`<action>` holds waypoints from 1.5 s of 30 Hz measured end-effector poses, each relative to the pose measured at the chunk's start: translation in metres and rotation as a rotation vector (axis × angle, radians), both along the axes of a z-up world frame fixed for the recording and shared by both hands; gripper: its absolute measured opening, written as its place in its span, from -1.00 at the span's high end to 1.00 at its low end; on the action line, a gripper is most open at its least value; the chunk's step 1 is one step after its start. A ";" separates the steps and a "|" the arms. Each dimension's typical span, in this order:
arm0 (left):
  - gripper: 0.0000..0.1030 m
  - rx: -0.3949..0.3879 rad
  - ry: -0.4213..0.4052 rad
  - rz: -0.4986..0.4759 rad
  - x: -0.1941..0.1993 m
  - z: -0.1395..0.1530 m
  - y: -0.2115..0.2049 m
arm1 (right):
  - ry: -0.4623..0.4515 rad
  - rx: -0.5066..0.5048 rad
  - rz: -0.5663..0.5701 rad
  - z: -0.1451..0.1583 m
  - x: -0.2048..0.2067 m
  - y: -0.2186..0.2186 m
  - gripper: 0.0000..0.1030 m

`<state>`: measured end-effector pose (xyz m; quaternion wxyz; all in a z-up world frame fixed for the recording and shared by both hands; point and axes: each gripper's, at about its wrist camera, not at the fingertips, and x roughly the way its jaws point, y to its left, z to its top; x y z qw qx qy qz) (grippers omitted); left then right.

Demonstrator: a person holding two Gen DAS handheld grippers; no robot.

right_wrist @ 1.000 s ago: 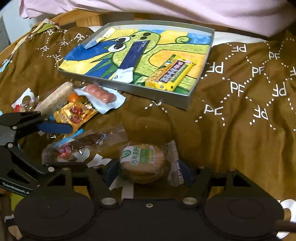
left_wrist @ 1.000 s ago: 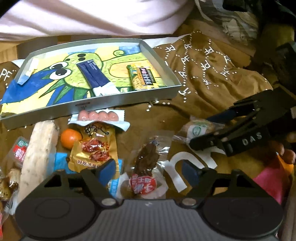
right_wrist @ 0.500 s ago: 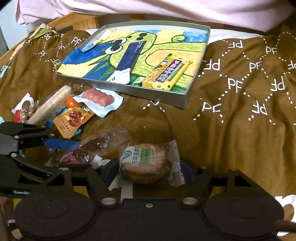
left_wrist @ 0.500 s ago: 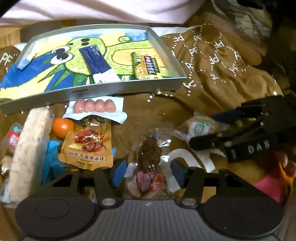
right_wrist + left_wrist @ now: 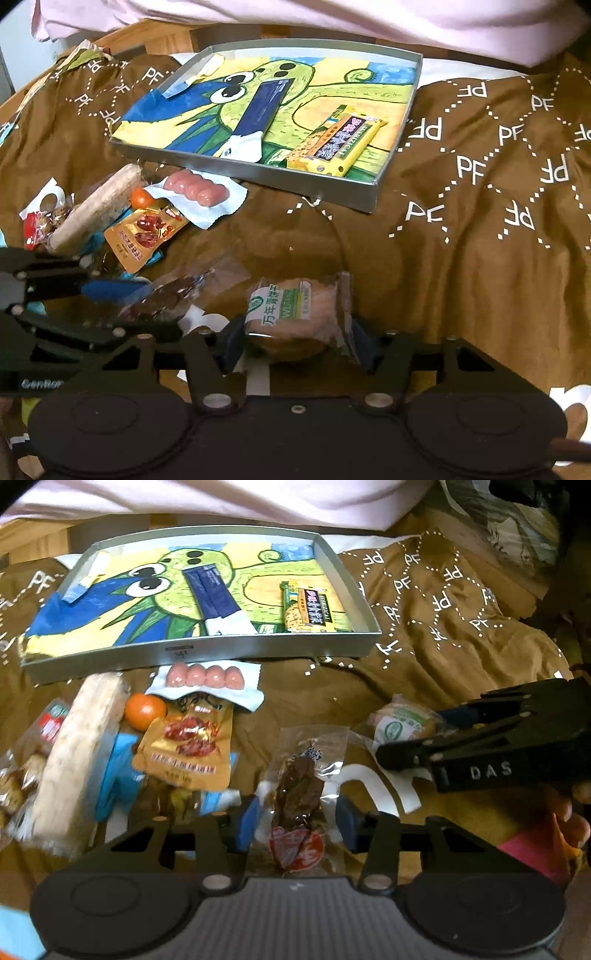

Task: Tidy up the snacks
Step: 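Carry both packs over the tray and open both tools to release them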

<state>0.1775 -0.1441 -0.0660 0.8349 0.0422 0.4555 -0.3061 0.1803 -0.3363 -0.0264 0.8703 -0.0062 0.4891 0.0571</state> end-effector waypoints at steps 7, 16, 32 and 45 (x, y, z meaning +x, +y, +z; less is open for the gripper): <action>0.06 -0.057 -0.018 0.050 -0.015 0.008 0.019 | -0.039 -0.006 0.033 0.006 -0.009 0.008 -0.07; 0.06 -0.121 -0.025 0.146 -0.014 0.018 0.039 | -0.120 -0.010 0.056 0.016 -0.017 0.018 -0.07; 0.06 -0.272 -0.124 0.310 0.042 0.068 0.048 | -0.438 -0.013 0.025 0.052 -0.018 0.035 -0.07; 0.06 -0.307 -0.271 0.393 0.125 0.101 0.027 | -0.648 -0.028 -0.090 0.061 0.033 0.011 -0.08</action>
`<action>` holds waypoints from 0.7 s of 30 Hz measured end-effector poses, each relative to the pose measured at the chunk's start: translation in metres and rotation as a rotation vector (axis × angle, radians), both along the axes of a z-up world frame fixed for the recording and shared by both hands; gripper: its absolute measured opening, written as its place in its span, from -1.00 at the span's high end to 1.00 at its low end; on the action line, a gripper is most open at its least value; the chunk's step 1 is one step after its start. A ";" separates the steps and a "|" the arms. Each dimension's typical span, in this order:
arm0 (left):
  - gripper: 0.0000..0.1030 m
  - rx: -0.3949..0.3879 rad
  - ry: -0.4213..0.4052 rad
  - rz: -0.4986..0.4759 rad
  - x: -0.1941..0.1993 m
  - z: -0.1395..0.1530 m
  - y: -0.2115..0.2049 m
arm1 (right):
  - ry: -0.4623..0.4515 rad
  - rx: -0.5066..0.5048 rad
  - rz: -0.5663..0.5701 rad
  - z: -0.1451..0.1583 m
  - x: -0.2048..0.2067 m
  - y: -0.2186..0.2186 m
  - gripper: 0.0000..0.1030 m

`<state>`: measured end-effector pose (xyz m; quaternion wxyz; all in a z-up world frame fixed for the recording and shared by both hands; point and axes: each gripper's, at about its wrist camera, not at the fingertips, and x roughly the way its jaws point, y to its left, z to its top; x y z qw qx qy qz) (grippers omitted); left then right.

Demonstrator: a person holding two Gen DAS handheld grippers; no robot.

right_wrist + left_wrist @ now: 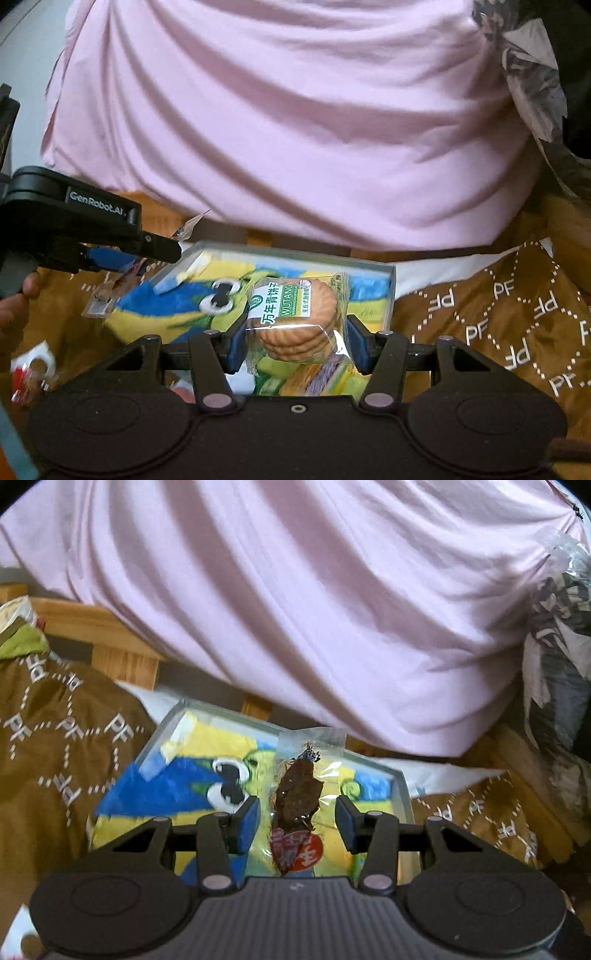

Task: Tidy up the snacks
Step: 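Carry both packs over the tray and open both tools to release them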

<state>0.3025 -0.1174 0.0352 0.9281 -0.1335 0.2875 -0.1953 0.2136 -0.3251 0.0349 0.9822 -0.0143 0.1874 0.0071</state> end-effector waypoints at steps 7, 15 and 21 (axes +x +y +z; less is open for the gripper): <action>0.06 -0.002 -0.005 0.007 0.039 -0.018 -0.024 | -0.007 -0.030 -0.020 -0.013 0.035 -0.004 -0.08; 0.06 0.020 0.064 0.033 0.065 -0.058 -0.036 | 0.098 -0.051 -0.004 -0.040 0.064 -0.002 -0.08; 0.06 0.098 0.086 0.064 0.073 -0.075 -0.040 | 0.165 -0.082 0.018 -0.054 0.073 0.008 -0.09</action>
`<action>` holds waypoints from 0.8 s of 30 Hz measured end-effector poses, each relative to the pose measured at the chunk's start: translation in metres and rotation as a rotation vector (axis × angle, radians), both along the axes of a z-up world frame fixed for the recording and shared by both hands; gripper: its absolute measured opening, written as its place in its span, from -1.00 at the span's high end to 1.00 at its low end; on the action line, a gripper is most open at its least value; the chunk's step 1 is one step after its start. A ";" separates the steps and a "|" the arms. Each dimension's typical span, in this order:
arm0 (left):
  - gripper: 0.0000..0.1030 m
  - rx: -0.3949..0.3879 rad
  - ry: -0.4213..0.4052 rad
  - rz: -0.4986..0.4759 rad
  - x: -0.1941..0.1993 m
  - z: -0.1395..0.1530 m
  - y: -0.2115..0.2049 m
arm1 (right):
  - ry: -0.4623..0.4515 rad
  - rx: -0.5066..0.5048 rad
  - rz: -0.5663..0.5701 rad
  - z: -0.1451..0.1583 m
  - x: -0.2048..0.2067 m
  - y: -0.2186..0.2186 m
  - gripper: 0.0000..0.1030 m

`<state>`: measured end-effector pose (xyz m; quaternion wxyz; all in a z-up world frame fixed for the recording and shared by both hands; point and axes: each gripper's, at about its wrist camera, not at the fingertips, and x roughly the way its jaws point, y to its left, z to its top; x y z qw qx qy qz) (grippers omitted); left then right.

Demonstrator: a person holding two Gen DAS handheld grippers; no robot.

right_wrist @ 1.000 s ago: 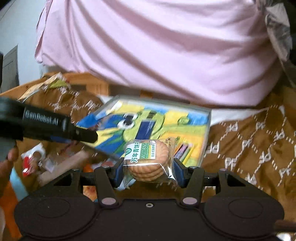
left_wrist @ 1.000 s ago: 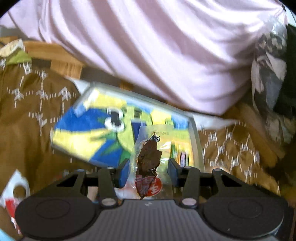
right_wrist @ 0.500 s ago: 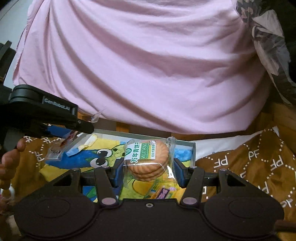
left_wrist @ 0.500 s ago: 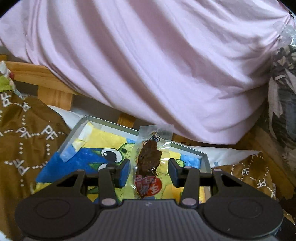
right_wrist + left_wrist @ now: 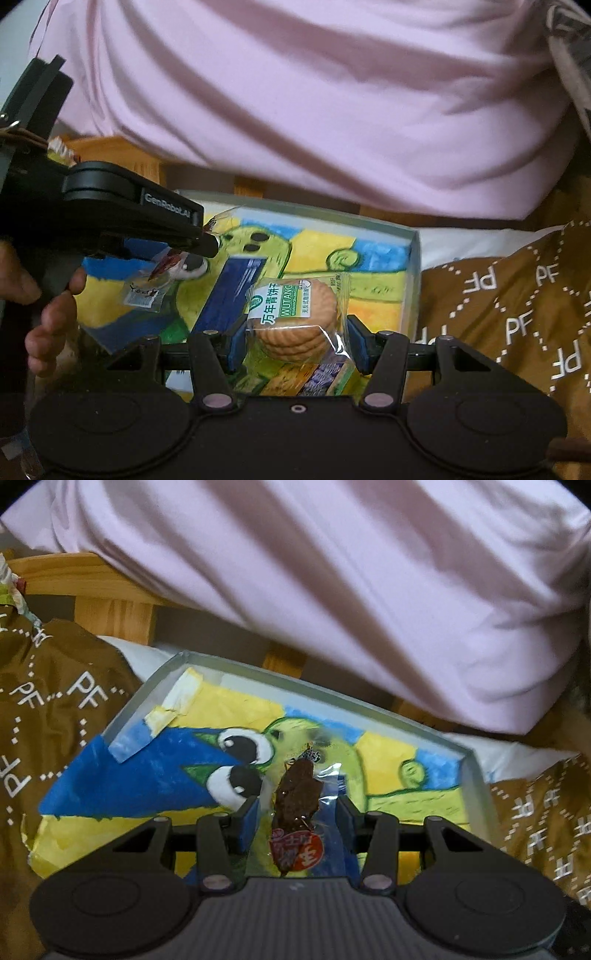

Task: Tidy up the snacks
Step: 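Carry both packs over the tray and open both tools to release them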

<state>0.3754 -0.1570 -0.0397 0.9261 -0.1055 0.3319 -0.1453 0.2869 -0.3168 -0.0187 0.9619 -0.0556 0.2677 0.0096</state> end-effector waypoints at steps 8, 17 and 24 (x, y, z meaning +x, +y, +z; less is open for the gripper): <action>0.05 0.053 0.037 0.018 0.003 -0.011 -0.002 | 0.052 -0.005 -0.003 -0.011 0.003 0.001 -0.12; 0.01 0.090 0.064 0.013 0.002 -0.020 -0.008 | 0.075 0.003 -0.005 -0.013 0.006 -0.001 -0.28; -0.52 0.061 0.063 0.024 -0.004 -0.012 -0.002 | 0.044 0.017 -0.011 -0.010 0.003 -0.001 -0.55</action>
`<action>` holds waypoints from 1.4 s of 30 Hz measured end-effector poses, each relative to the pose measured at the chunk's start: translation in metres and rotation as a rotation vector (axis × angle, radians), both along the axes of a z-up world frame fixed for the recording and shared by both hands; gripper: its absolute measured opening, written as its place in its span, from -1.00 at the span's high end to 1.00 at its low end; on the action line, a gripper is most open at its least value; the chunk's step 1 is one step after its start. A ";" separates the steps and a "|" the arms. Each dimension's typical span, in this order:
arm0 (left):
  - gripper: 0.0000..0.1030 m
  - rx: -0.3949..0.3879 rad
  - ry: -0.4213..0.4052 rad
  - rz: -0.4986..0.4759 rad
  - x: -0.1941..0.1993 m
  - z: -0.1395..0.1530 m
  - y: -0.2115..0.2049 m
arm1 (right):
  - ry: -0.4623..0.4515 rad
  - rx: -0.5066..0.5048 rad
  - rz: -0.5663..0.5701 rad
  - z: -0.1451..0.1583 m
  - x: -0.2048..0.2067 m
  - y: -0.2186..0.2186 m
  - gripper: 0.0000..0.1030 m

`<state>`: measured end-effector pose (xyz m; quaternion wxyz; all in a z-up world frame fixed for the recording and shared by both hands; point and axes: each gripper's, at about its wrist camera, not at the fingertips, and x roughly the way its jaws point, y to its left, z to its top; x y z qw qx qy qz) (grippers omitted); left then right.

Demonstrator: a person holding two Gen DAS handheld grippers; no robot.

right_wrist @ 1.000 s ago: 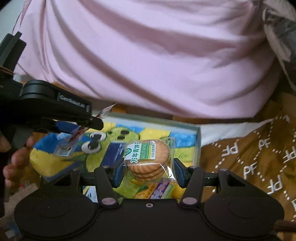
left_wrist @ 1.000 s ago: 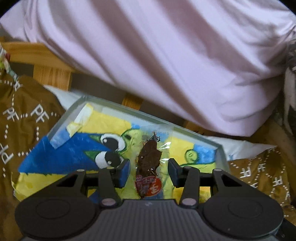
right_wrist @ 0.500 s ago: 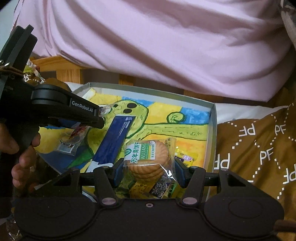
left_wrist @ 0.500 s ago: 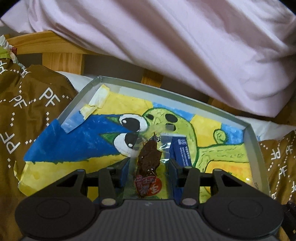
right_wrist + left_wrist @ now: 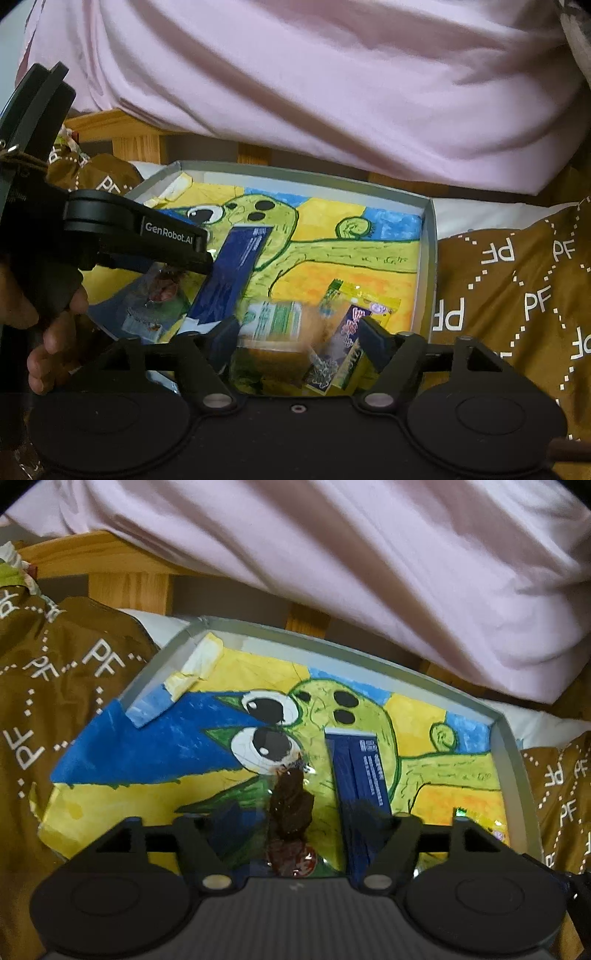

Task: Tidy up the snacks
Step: 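Carry both packs over the tray and open both tools to release them, then lift both tools away from the tray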

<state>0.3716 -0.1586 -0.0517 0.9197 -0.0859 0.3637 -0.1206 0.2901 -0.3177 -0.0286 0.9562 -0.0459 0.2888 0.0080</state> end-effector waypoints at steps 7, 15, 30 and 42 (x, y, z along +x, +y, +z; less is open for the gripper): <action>-0.93 -0.025 -0.097 0.029 -0.025 0.029 0.021 | -0.105 0.026 -0.037 0.021 -0.014 0.002 -0.82; -0.99 -0.021 -0.182 0.061 -0.064 0.071 0.055 | -0.239 0.110 -0.075 0.056 -0.053 0.002 -0.97; -0.99 -0.004 -0.338 0.084 -0.170 0.106 0.115 | -0.391 0.202 -0.113 0.095 -0.153 0.010 -0.99; -0.99 0.071 -0.376 0.025 -0.243 0.099 0.140 | -0.356 0.193 -0.086 0.092 -0.214 0.046 -0.99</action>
